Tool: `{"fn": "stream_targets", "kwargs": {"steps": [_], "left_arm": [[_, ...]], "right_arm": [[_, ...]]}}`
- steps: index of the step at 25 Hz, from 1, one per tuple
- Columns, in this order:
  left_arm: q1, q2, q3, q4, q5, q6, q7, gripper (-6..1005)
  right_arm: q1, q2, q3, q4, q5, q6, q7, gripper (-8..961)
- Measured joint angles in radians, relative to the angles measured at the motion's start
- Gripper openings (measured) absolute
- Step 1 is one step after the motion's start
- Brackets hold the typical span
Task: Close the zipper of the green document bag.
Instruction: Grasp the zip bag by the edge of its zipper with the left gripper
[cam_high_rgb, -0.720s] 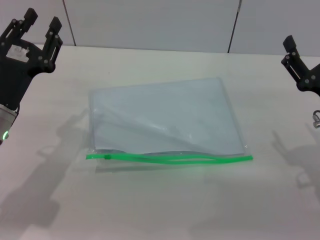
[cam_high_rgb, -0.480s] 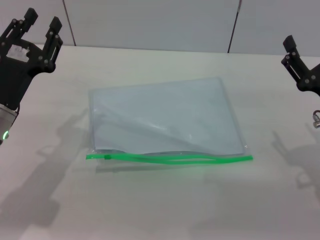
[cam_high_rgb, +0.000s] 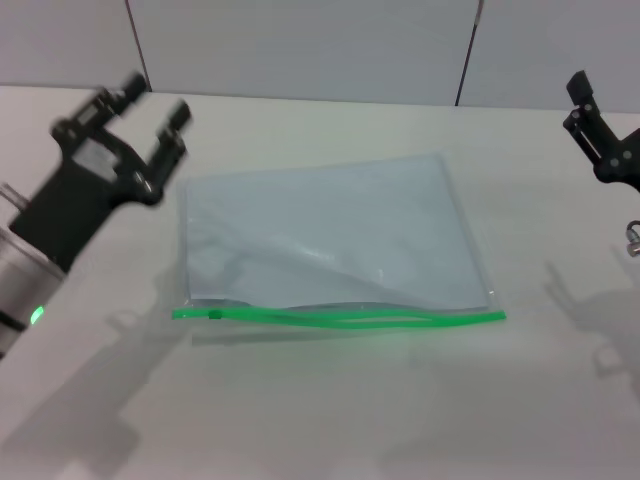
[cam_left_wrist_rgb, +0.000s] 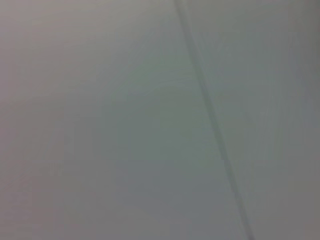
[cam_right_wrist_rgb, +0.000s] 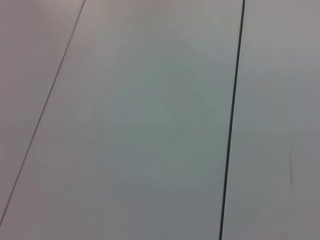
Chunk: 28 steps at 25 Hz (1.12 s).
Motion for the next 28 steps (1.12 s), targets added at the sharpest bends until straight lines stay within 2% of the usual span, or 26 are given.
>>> {"fn": "stream_targets", "kwargs": {"steps": [7,13,21,28], "left_arm": [[0.038,-0.003,0.000,-0.040,0.232,0.072,0.155,561],[0.079,-0.002,0.000,-0.073,0.407,0.100,0.425,577],[0.109,-0.003,0.000,-0.152,0.422,0.094,0.582,597],[0.118,-0.004,-0.015,-0.205,0.384,0.032,0.613,629]], "right_arm": [[-0.004,-0.002,0.000,0.000,0.000,0.000,0.000,881],[-0.006,-0.002,0.000,0.000,0.000,0.000,0.000,882],[-0.005,-0.002,0.000,0.000,0.000,-0.002,0.000,881],[-0.005,-0.002,0.003,0.000,0.001,-0.003,0.000,881]]}}
